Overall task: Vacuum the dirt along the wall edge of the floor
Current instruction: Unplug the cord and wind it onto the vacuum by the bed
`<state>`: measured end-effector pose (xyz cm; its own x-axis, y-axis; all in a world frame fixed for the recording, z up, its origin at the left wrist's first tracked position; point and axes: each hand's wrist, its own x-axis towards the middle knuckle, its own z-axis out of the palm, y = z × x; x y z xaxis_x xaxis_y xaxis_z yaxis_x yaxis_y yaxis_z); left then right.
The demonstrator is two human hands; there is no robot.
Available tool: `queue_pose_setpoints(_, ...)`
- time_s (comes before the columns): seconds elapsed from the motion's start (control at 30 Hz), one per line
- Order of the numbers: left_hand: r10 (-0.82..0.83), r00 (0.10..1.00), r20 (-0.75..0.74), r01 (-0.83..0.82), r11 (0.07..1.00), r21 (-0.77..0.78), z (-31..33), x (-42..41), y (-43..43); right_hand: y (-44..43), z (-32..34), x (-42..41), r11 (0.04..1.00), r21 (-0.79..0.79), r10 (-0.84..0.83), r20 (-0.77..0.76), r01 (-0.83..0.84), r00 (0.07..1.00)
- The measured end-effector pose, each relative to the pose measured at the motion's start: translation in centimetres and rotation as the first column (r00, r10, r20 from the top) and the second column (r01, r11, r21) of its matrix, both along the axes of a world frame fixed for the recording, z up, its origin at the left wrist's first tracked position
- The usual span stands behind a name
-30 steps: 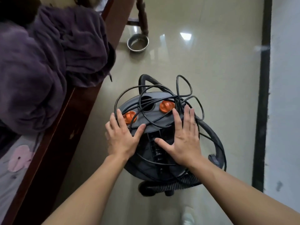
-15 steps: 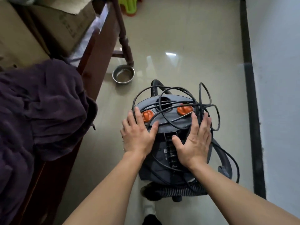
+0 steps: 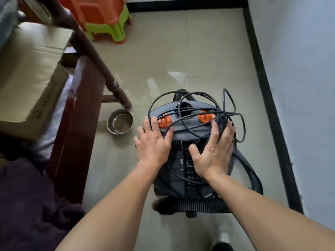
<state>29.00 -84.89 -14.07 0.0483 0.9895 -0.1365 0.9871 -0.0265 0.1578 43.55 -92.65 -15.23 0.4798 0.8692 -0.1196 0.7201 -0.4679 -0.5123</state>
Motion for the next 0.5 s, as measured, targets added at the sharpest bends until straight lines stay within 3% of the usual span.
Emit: queue_pose_setpoints(0.5, 0.121, 0.993, 0.015, -0.121, 0.993, -0.013, 0.4, 8.2, 22.2, 24.9, 0.6, 9.7, 0.983, -0.083, 0.168, 0.043, -0.165, 0.985)
